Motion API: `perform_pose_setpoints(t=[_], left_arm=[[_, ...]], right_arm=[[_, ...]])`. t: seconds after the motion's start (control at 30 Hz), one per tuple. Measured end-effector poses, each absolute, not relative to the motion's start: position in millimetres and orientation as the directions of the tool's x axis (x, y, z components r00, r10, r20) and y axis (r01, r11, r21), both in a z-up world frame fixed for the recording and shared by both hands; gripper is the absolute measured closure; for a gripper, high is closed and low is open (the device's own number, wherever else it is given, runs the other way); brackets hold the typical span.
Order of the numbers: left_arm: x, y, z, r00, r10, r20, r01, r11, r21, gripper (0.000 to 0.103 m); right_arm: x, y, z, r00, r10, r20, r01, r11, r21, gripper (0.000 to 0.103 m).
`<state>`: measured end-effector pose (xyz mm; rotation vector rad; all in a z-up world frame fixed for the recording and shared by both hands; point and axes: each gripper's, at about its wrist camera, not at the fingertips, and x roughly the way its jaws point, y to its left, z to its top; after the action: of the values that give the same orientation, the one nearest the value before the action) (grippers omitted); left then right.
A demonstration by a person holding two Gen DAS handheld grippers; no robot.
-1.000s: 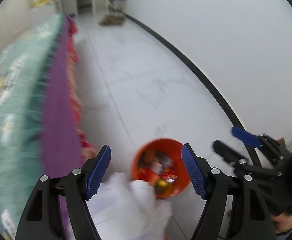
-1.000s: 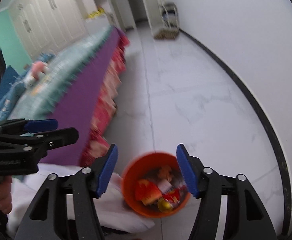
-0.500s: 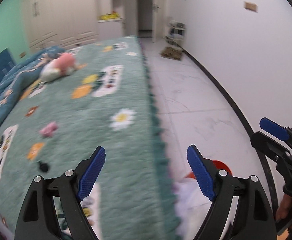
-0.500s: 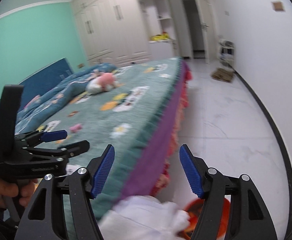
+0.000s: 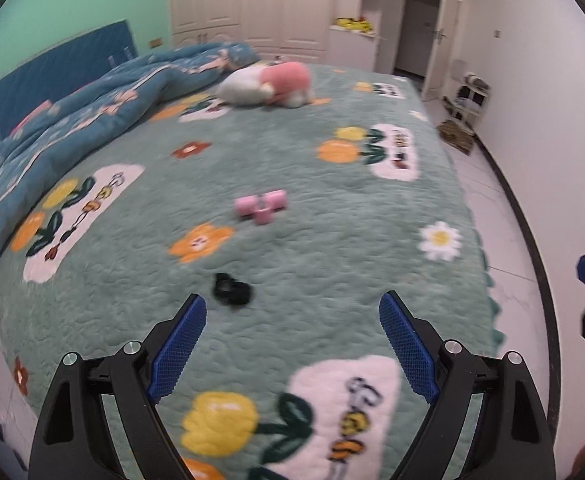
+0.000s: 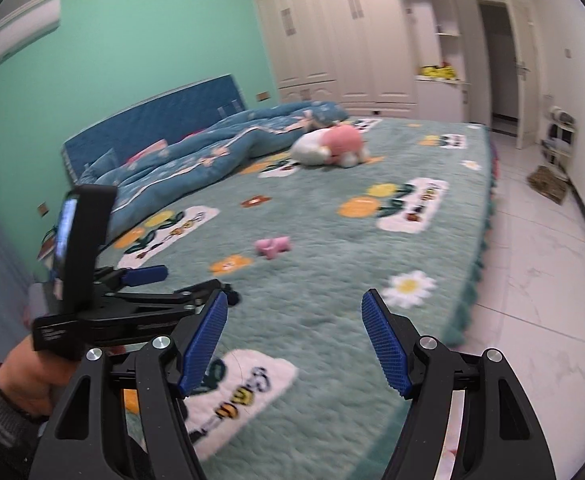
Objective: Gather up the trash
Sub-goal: 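Move both open tools back over the bed toward the black hair tie, then close the left tool on the black hair tie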
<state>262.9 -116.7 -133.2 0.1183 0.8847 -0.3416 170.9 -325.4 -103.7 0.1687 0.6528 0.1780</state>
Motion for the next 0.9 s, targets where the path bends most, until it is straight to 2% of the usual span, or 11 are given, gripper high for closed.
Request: perform_pose_setpoints(t=[0.4, 0.83, 0.87, 0.9], left_arm=[[331, -81, -190, 0.516, -0.174, -0.838, 0.252, 0.967, -0.046, 0.015], [367, -78, -236, 0.431, -0.173, -0.886, 0.253, 0.965, -0.066, 0.015], [368, -79, -238, 0.427, -0.170, -0.888, 0.254, 0.965, -0.063, 0.017], [368, -78, -242, 0.418, -0.175, -0.892, 0.258, 0.964, -0.068, 0.025]], right_arm=[[245, -285, -132, 0.717, 0.285, -0.637, -0.182, 0.957, 0.225, 0.033], [288, -277, -163, 0.665, 0.316, -0.676, -0.198, 0.948, 0.249, 0.033], [290, -277, -165, 0.663, 0.318, -0.678, -0.198, 0.948, 0.251, 0.033], [292, -276, -167, 0.660, 0.320, -0.680, -0.199, 0.947, 0.252, 0.033]])
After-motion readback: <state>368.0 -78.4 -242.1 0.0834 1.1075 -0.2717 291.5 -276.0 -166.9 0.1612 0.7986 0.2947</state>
